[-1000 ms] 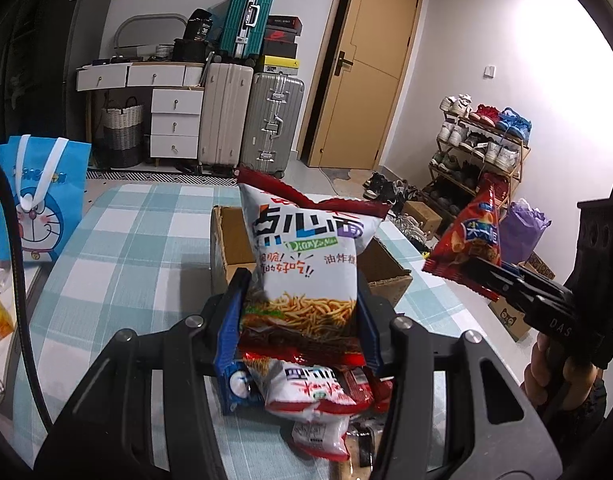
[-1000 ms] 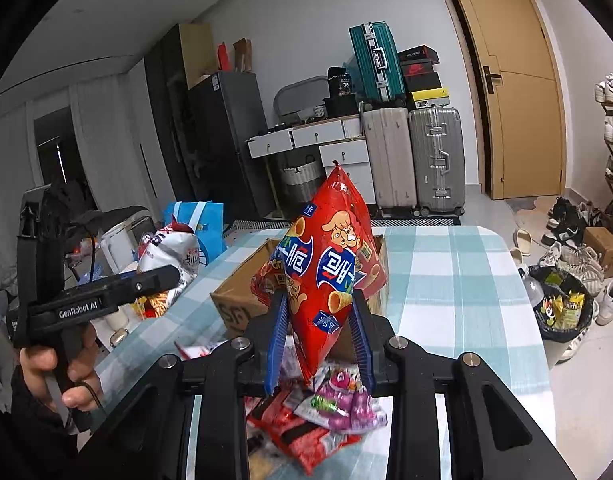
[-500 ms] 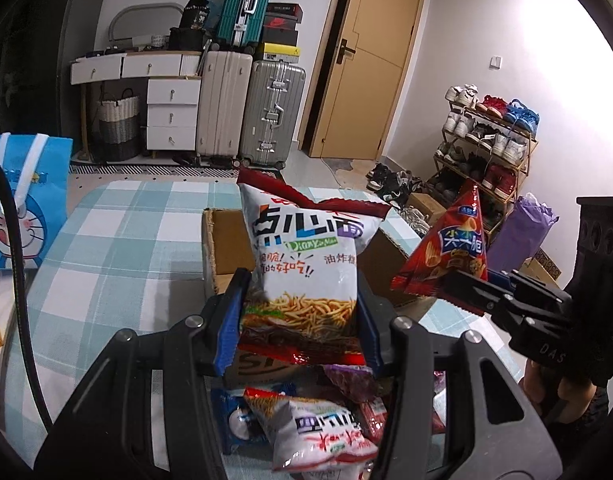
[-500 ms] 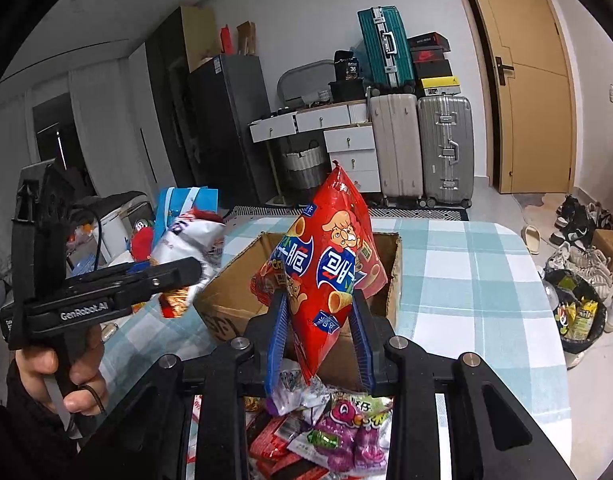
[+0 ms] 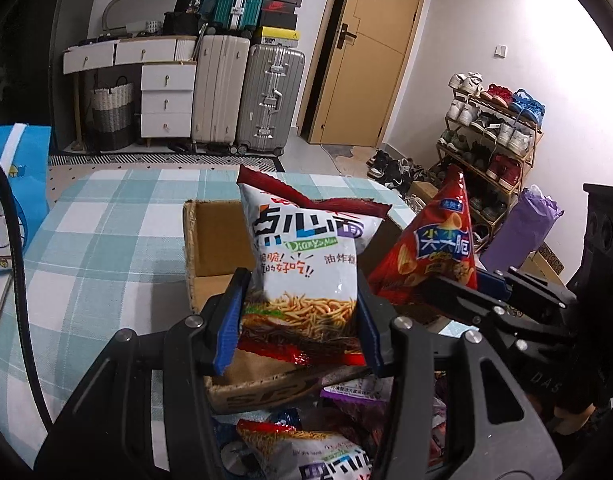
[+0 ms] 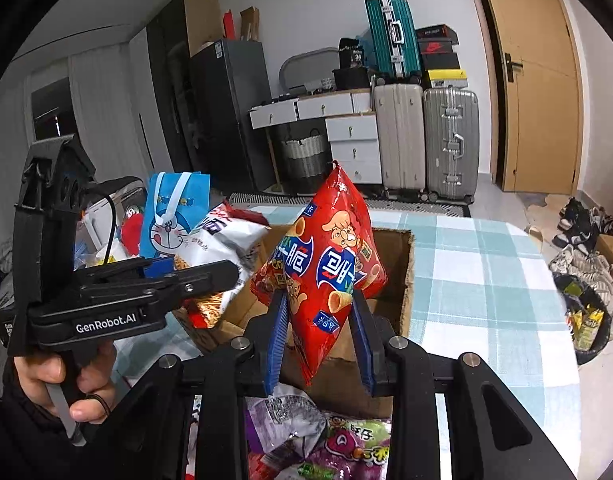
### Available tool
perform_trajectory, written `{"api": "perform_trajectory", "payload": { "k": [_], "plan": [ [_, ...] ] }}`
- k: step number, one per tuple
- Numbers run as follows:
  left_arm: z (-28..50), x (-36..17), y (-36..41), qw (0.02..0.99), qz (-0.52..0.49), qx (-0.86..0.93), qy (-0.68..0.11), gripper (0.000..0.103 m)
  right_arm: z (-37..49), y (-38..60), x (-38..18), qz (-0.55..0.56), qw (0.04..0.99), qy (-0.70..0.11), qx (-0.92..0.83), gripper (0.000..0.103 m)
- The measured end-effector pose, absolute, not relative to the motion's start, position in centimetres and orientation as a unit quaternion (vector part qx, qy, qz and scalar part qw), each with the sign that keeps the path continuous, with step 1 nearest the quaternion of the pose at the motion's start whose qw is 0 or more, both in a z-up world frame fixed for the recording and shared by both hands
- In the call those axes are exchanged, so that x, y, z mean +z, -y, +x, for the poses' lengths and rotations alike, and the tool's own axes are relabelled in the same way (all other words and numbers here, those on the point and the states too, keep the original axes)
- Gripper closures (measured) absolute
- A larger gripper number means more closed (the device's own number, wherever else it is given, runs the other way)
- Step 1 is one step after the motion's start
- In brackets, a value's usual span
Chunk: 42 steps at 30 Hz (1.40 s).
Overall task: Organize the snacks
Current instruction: 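Open both grippers to drop the bags into the box, then move both open grippers back to the snack pile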
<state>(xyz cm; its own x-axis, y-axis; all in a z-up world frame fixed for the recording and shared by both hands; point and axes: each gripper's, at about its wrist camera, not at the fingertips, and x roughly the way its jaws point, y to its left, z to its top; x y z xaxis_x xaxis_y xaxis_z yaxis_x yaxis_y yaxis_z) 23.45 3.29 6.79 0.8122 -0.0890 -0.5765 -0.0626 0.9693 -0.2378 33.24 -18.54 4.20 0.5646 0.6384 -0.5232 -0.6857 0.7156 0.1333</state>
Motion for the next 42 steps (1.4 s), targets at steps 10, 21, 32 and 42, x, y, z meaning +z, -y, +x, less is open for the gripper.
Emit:
{"api": "perform_trajectory", "payload": {
  "k": [10, 21, 32, 42],
  "plan": [
    [25.5, 5.0, -3.6, 0.937, -0.118, -0.003, -0.33, 0.057, 35.3, 17.4, 2.4, -0.062, 0.88, -0.297, 0.366, 0.073],
    [21.3, 6.8, -4.1, 0.942, -0.129, -0.015, -0.31, 0.0, 33.0, 20.1, 3.5, -0.049, 0.887, -0.28, 0.364, 0.021],
    [12.0, 7.9, -2.7, 0.945, -0.119, -0.001, -0.304, 0.001, 27.6, 25.2, 2.3, -0.033, 0.888, -0.317, 0.331, 0.0],
    [8.6, 4.9, -2.0, 0.936, -0.126, 0.004, -0.33, 0.001, 25.1, 25.9, -0.8, -0.052, 0.877, -0.356, 0.318, 0.0]
  ]
}}
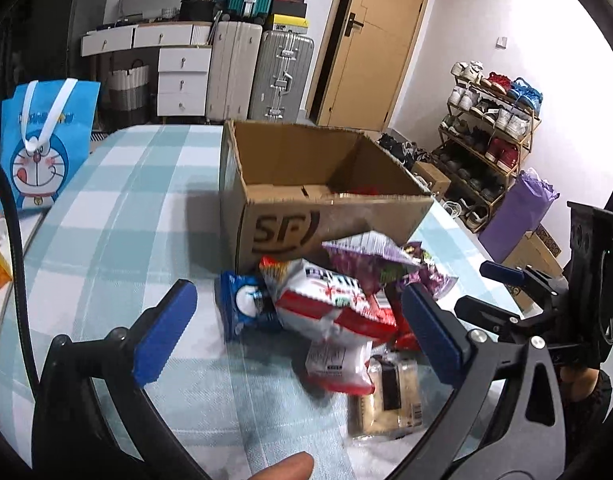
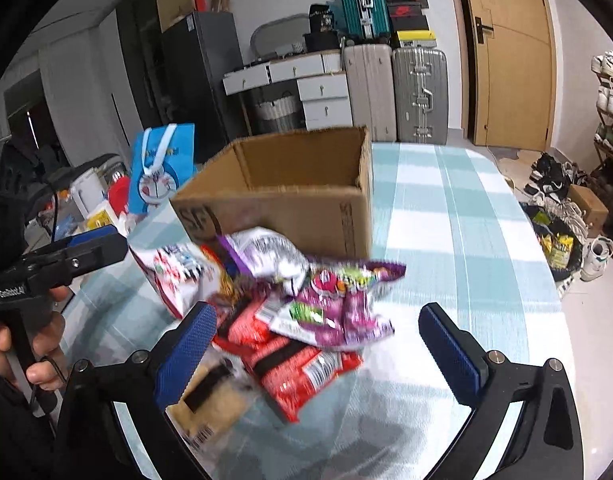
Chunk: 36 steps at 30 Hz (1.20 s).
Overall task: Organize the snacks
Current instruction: 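Move both open grippers back to the snack pile, then grip the red wafer pack with the right gripper while the left grips the white-red snack bag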
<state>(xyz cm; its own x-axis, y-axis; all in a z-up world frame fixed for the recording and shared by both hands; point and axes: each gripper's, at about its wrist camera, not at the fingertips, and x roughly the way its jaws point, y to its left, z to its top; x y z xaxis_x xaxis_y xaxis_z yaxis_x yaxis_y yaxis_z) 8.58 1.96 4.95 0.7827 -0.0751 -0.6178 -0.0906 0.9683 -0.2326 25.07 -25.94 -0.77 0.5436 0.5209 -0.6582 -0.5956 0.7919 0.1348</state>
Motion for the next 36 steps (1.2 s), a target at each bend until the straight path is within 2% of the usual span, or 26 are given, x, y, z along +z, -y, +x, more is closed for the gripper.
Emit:
{"api": "perform_trajectory", "payload": {
  "k": [27, 36],
  "plan": [
    [10.8, 2.2, -1.1, 0.92, -0.125, -0.01, -0.371, 0.001, 27.6, 23.3, -6.1, -0.05, 0.847, -0.451, 0.276, 0.0],
    [11.0, 1.6, -1.7, 0.918, -0.129, -0.007, -0.376, 0.001, 27.6, 25.7, -6.9, -0.05, 0.842, -0.469, 0.26, 0.0]
  ]
}}
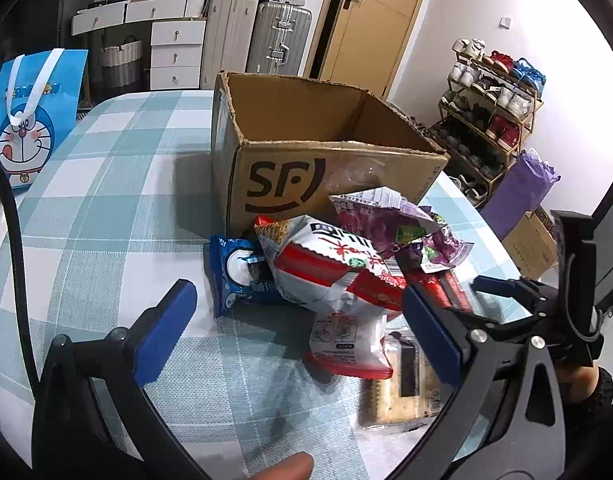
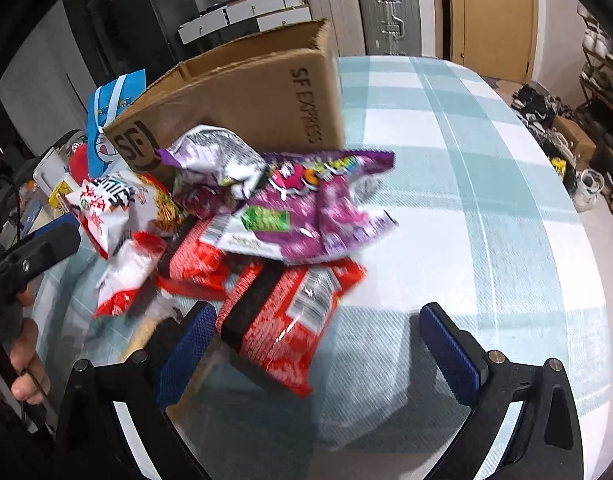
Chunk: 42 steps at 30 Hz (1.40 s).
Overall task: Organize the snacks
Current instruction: 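Grip the red wafer pack with the right gripper while the left grips the white-red snack bag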
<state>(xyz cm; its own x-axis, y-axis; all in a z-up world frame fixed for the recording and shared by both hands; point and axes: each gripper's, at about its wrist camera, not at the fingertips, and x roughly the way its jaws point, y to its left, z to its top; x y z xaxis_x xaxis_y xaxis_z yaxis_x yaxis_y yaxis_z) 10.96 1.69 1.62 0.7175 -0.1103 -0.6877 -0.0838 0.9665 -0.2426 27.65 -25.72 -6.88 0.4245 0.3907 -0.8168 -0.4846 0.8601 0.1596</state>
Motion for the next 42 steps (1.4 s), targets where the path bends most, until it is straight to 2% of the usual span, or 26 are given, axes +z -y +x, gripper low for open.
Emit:
{"api": "perform_trajectory", "payload": {
  "k": [13, 14, 16, 20, 24, 27, 30, 42],
  "plan": [
    [10.9, 1.5, -1.4, 0.917, -0.128, -0.012, -0.377, 0.001, 26.5, 24.4, -6.8, -0.109, 0.858, -0.443, 0.233, 0.002],
    [10.9, 1.5, -1.4, 0.917, -0.127, -0.012, -0.378, 0.001, 26.4, 24.2, -6.9, -0.114, 0.859, -0.442, 0.23, 0.005],
    [10.9, 1.5, -1.4, 0.917, -0.129, -0.013, -0.377, 0.001, 26.3, 24.1, -7.0, -0.121, 0.858, -0.444, 0.229, 0.018],
    [10.9, 1.3, -1.5, 0.916, -0.132, -0.012, -0.378, 0.001, 26.0, 24.5, -7.1, -0.128, 0.858, -0.44, 0.233, 0.027],
    [11.0, 1.2, -1.5, 0.915, -0.133, -0.013, -0.38, 0.001, 25.4, 24.8, -7.1, -0.124, 0.856, -0.433, 0.253, 0.042],
    [11.0, 1.2, -1.4, 0.916, -0.131, -0.014, -0.38, 0.001, 25.0, 24.8, -6.9, -0.12, 0.855, -0.424, 0.273, 0.047],
    [11.1, 1.1, -1.4, 0.916, -0.131, -0.016, -0.379, 0.001, 23.6, 25.0, -6.4, -0.121, 0.857, -0.408, 0.29, 0.059],
    [11.8, 0.8, -0.6, 0.914, -0.127, -0.017, -0.385, 0.001, 21.4, 27.3, -5.0, -0.079, 0.865, -0.384, 0.314, 0.059]
  ]
}}
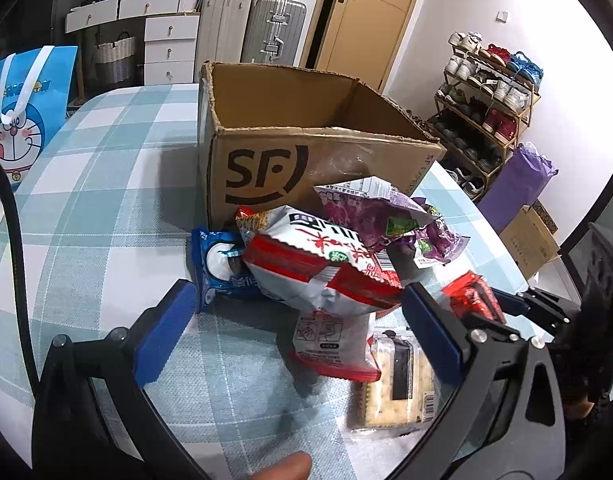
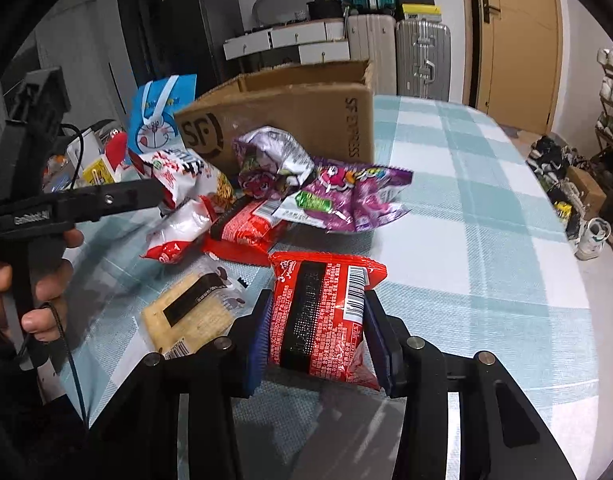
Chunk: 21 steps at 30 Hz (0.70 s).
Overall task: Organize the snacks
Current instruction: 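Grip the red wafer pack with the right gripper while the left grips the white-red snack bag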
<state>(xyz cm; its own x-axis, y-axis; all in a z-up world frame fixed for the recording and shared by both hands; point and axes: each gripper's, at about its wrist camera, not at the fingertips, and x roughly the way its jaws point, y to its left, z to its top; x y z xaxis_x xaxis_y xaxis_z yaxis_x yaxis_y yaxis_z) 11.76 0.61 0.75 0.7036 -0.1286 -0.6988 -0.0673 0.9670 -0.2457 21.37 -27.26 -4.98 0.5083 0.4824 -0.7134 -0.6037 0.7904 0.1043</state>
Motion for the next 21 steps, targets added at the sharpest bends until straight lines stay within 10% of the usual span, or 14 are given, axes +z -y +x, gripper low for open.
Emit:
{"api": "perform_trajectory", "payload": {
  "k": [10, 21],
  "plan": [
    [13.9, 0.4, -0.1, 0.907, -0.141, -0.024, -0.397, 0.005, 20.8, 28.2, -4.0, -0.065, 0.871, -0.372, 0.313, 0.059],
    [14.0, -0.3, -0.8, 0.901, -0.161, -0.025, -0.402, 0.053, 20.7, 28.8, -3.4, -0.057, 0.876, -0.364, 0.312, 0.059]
  ]
}}
